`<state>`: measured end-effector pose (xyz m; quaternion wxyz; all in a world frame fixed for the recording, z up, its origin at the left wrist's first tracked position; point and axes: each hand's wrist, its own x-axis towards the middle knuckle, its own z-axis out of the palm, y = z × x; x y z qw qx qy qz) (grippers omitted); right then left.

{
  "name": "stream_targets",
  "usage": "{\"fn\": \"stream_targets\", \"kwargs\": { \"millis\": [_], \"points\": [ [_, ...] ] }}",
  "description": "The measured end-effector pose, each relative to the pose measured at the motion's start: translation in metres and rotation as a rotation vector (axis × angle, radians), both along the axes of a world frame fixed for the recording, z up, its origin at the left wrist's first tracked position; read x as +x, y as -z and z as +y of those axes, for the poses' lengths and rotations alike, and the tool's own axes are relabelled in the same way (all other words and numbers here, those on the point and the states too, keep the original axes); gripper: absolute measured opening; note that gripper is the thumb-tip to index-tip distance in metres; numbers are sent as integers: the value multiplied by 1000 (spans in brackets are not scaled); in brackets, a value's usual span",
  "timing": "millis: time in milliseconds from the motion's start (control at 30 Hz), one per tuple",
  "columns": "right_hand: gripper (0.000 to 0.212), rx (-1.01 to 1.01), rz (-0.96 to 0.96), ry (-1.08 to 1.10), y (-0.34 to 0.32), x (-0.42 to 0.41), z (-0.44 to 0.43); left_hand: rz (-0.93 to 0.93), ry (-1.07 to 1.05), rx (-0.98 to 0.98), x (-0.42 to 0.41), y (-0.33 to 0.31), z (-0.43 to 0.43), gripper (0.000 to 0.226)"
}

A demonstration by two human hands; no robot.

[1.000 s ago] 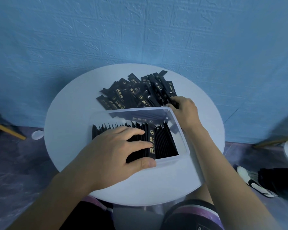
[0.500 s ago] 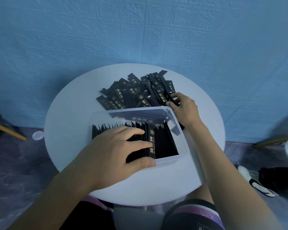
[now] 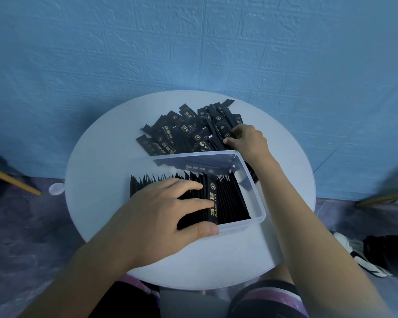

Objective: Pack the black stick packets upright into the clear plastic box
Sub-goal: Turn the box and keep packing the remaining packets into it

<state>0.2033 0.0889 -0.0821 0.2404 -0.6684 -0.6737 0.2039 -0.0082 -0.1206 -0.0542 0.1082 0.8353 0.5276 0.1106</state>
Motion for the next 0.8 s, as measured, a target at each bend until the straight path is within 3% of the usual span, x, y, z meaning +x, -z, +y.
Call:
{"fn": "stream_targets", "kwargs": {
  "millis": [233,800],
  "points": [
    [32,-103,-3,34,-3,2,3,-2,-2,14,0,1,0,74],
    [23,-6,574,-31,-15,17,-15,38,1,-7,1,-2,0,83]
  ]
}}
